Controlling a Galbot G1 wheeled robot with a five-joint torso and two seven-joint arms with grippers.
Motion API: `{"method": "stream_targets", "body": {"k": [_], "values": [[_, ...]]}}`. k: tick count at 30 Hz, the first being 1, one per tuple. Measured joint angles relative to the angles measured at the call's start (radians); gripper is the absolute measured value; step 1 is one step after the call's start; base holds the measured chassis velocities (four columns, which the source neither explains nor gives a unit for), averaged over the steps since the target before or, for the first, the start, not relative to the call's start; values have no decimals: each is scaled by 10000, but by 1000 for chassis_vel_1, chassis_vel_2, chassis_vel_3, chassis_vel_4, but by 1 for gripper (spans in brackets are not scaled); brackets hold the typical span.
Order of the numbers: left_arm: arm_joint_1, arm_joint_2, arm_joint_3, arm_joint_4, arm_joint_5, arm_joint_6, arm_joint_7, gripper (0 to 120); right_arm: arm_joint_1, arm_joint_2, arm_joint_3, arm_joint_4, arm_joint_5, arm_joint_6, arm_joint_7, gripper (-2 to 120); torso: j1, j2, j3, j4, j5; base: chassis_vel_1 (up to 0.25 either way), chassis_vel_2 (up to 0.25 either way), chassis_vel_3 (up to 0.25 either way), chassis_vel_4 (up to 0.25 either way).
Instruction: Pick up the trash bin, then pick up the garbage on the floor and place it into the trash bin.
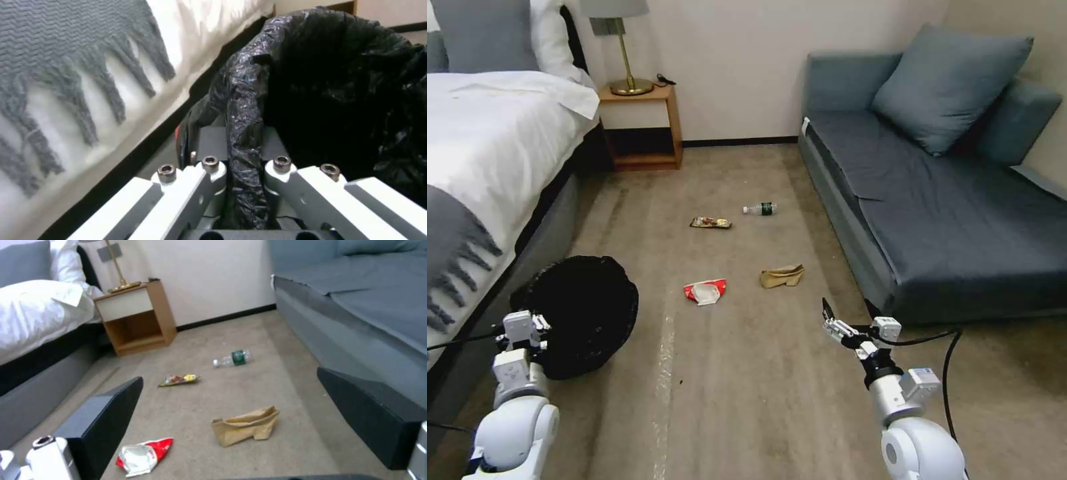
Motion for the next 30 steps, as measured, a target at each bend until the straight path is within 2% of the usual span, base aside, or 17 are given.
{"method": "stream_targets", "body": {"k": [15, 22, 30], "values": [[-15, -31, 39, -2, 42, -24, 6, 6, 24, -80, -6, -118, -49, 69, -115, 100, 0, 0, 0, 0, 2, -87, 83, 87, -87], [-1, -69, 47, 9, 64, -63, 8, 6, 7, -59, 51, -245, -117, 227, -510, 100, 0, 0, 0, 0, 3, -117, 111, 112, -105], [75, -80, 11, 162, 66, -400, 123, 6, 17, 26, 28, -444, -304, 281, -553, 100, 0, 0, 0, -1, 1, -114, 113, 106, -111]]}}
